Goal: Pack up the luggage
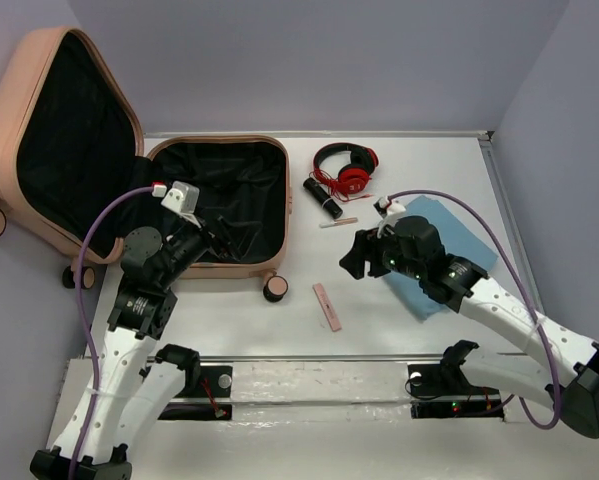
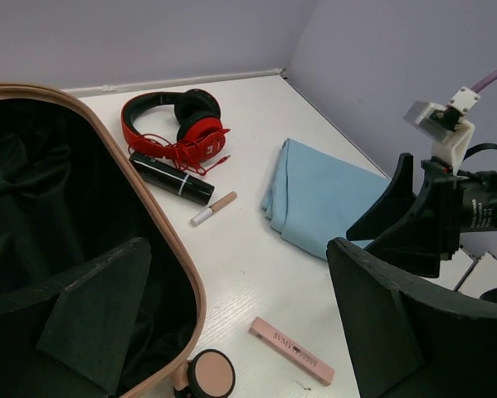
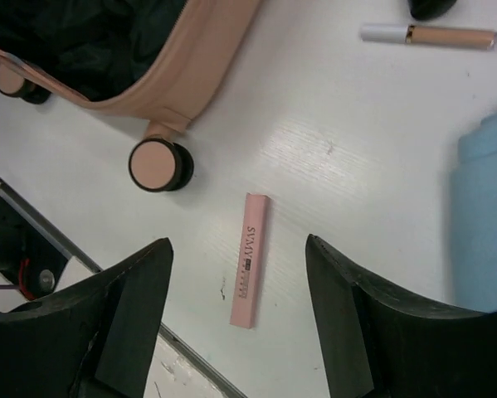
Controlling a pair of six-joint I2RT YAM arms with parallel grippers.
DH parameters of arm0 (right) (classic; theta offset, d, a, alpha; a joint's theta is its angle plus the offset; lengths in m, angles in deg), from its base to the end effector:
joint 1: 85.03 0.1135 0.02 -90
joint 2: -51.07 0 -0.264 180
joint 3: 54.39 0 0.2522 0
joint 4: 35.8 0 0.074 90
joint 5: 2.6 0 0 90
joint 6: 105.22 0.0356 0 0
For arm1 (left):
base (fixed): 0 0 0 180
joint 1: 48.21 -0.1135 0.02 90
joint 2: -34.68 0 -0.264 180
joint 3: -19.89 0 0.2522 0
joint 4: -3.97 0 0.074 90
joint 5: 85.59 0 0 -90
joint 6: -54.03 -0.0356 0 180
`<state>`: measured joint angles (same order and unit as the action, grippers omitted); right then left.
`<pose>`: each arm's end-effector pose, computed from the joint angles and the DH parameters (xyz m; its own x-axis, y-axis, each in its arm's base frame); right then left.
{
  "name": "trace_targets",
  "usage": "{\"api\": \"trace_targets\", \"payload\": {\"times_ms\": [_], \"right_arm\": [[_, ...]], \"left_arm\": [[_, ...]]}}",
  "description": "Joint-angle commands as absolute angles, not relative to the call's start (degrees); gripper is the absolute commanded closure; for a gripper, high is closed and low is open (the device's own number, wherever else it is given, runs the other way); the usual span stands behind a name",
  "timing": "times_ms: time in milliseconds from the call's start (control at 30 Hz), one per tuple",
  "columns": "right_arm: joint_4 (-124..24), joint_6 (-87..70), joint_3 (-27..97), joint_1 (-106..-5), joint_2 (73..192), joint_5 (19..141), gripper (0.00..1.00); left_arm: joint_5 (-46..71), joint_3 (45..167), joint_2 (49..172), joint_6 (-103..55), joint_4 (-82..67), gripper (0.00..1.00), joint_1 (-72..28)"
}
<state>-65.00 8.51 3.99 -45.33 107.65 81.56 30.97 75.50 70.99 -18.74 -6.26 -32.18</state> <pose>0.1699 0.1458 0.2914 -0.6078 0.0157 -0.7939 -0.5029 0.7662 0.4001 0.1396 -0.0567 0.3699 -0.0542 -0.2601 -0.9641 0.6861 0.6918 -0.2252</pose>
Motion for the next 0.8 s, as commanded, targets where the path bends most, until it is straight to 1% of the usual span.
{"api": "trace_targets", "payload": {"times_ms": [0,233,300,333,433,567,700,767], "right_arm": [[-67.6,8.0,3.8,-42.4,110.6,86.6,0.3],[-67.8,9.3,6.1,-35.8,119.2,94.1,0.3],[-67.4,9.5,6.8,-35.0,122.5,95.0,0.29],[-67.1,9.2,8.1,-33.5,126.0,96.0,0.29],[-67.1,9.3,9.6,-32.4,129.8,96.0,0.3],[-66.9,9.9,12.0,-28.9,136.1,96.5,0.35],[-65.6,11.1,13.5,-26.4,142.6,95.1,0.35],[-65.7,12.0,13.9,-25.9,145.7,97.0,0.38]], "left_arm": [[32.4,75.1,69.1,-18.6,-4.9,0.01,-32.4],[31.7,74.5,65.8,-19.3,-7.3,0.01,-30.6],[30.1,72.8,64.8,-20.0,-6.9,0.01,-29.9],[29.1,73.3,64.9,-20.5,-7.7,0.01,-29.9],[28.9,73.4,65.0,-20.8,-7.3,0.01,-29.9],[28.3,73.3,64.6,-20.9,-7.9,0.01,-29.9],[27.9,73.4,63.9,-20.9,-8.1,0.01,-29.9],[27.5,73.5,63.8,-20.9,-8.3,0.01,-29.9]]}}
